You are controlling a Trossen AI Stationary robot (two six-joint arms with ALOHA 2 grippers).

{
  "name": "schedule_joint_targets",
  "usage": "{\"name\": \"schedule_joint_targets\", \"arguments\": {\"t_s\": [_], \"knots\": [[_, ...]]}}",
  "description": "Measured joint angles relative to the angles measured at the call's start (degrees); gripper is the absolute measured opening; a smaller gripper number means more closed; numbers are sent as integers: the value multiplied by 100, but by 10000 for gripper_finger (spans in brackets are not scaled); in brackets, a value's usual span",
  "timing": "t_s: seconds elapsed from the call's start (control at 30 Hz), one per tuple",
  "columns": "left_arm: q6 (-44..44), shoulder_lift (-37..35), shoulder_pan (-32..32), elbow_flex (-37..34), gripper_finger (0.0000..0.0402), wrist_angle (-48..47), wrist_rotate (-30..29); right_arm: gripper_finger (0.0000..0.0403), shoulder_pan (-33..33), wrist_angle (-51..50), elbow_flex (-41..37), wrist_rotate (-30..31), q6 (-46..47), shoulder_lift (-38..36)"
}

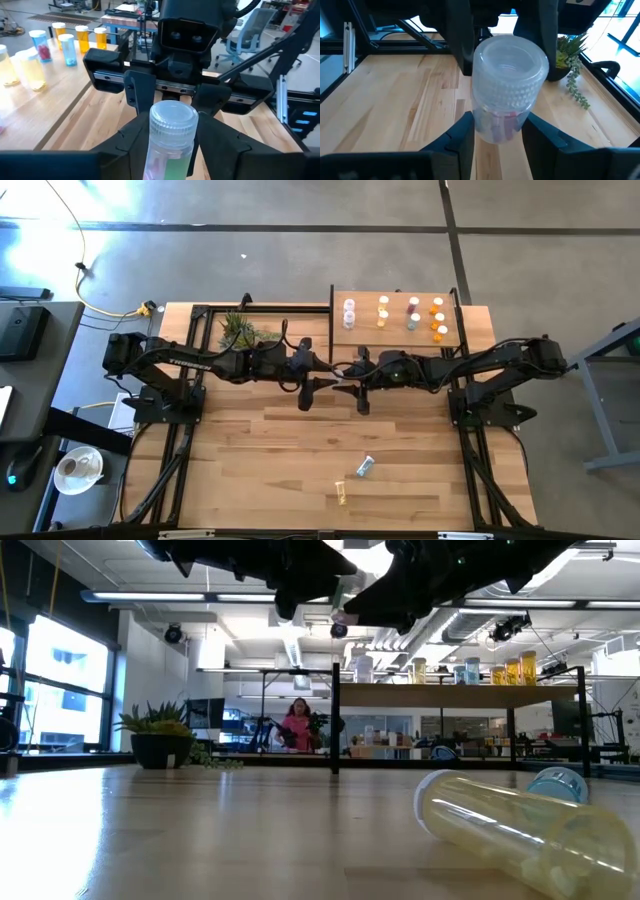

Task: Pick and place medicine bottles onto shelf by color
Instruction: Put the transparent pill bottle aligned with the other transparent pill bottles on the shelf

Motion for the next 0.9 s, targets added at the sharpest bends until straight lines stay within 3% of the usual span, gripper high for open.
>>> {"name": "schedule_joint_targets", "arguments": {"t_s": [0.27, 0.37, 0.7, 0.9], "knots": [[149, 0, 0, 0, 133, 12, 16, 124, 2, 2, 0, 25, 1, -2], [169, 0, 4, 0, 132, 16, 9, 129, 13, -20, 0, 303, -5, -2], [147, 0, 0, 0, 132, 14, -139, 213, 7, -178, 0, 490, 9, -75], [145, 0, 2, 0, 131, 32, -382, 223, -24, -518, 0, 605, 143, -342]]}}
